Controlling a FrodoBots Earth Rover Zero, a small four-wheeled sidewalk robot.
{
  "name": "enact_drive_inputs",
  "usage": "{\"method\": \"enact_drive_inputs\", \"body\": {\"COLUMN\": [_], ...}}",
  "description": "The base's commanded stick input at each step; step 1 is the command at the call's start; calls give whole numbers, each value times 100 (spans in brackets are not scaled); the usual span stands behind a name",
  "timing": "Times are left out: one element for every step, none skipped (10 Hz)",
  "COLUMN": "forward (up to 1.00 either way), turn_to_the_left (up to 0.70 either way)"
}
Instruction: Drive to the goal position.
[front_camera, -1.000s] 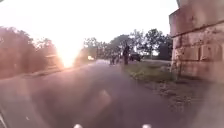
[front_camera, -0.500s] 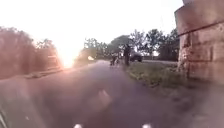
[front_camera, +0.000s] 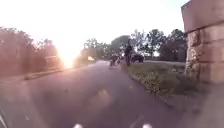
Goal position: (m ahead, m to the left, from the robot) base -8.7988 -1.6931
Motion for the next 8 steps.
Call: {"method": "enact_drive_inputs", "body": {"forward": [100, 100, 100, 100, 100, 100, 100, 100], "turn_to_the_left": [0, 0, 0, 0, 0, 0, 0, 0]}}
